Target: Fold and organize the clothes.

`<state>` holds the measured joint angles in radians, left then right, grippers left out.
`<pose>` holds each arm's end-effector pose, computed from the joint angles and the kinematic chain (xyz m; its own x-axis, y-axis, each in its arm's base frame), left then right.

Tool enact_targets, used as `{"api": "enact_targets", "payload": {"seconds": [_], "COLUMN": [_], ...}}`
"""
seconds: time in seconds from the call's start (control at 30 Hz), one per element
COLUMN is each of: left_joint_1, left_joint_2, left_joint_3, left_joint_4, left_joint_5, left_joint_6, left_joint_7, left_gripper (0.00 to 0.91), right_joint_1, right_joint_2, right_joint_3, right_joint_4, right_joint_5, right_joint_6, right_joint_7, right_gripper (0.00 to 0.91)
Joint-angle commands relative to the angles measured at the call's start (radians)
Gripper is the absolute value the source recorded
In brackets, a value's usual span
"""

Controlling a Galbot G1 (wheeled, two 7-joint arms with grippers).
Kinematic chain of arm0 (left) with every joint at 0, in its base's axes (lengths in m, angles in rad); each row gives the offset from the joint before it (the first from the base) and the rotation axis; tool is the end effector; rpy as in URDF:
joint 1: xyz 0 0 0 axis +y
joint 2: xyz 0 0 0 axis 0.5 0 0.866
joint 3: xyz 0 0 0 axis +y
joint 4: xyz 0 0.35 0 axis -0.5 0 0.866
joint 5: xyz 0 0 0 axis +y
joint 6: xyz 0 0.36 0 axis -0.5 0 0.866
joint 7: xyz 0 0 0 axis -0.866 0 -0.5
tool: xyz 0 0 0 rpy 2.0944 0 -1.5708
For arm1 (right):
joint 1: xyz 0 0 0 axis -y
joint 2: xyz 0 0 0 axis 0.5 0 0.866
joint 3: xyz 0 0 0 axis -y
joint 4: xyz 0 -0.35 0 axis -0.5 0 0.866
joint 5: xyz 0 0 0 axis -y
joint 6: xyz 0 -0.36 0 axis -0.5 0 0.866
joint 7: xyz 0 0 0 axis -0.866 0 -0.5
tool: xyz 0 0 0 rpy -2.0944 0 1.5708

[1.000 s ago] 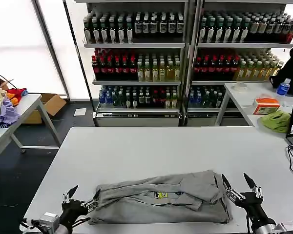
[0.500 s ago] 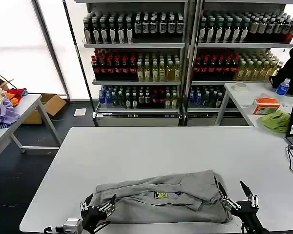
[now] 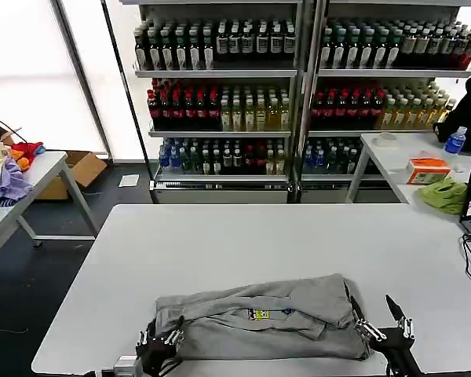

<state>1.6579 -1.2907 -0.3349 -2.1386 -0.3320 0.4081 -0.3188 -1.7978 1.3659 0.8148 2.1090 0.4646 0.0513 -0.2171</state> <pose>0.1490 -0.0115 -0.3070 -0.8595 0.0359 0.5098 0.0079 0.9983 -0.0570 0.1183 -0.1206 -0.3072 -0.9943 -0.0709 0.0799 -0.0598 0.9892 0.1335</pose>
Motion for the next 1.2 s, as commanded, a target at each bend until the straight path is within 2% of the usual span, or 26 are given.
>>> {"api": "enact_targets", "payload": {"seconds": [0.03, 0.23, 0.4, 0.63, 0.83, 1.03, 1.1, 1.2], "left_joint_1": [-0.004, -0.013, -0.059, -0.080, -0.110, -0.138, -0.135, -0.122], "left_joint_2": [-0.022, -0.030, 0.002, 0.123, 0.231, 0.361, 0.379, 0.386], "left_joint_3": [0.022, 0.016, -0.102, -0.406, -0.641, -0.745, -0.754, -0.722], "left_joint_4": [0.045, 0.055, 0.005, 0.012, 0.145, 0.217, 0.205, 0.093], "left_joint_5": [0.012, 0.010, -0.088, -0.257, -0.327, -0.324, -0.333, -0.357], "left_joint_6": [-0.024, -0.057, -0.073, -0.059, -0.046, -0.047, -0.048, -0.034], "left_joint_7": [0.003, 0.006, 0.019, 0.087, 0.171, 0.210, 0.212, 0.205], "left_gripper": [0.010, 0.010, 0.010, 0.010, 0.010, 0.010, 0.010, 0.010], "right_joint_1": [-0.003, -0.006, -0.009, 0.008, 0.010, 0.005, 0.005, 0.006], "right_joint_2": [0.003, 0.011, 0.002, -0.004, -0.014, -0.017, -0.017, -0.016], "right_joint_3": [0.012, 0.010, -0.015, -0.036, -0.042, -0.043, -0.046, -0.052], "right_joint_4": [0.001, 0.009, 0.012, 0.019, 0.027, 0.027, 0.028, 0.028], "right_joint_5": [0.012, 0.015, 0.011, 0.017, 0.019, 0.022, 0.024, 0.023], "right_joint_6": [0.008, 0.009, 0.008, 0.000, -0.005, -0.003, -0.003, -0.003], "right_joint_7": [0.001, 0.002, 0.007, 0.011, 0.011, 0.011, 0.011, 0.012], "right_gripper": [0.907, 0.907, 0.907, 0.907, 0.907, 0.907, 0.907, 0.907]}}
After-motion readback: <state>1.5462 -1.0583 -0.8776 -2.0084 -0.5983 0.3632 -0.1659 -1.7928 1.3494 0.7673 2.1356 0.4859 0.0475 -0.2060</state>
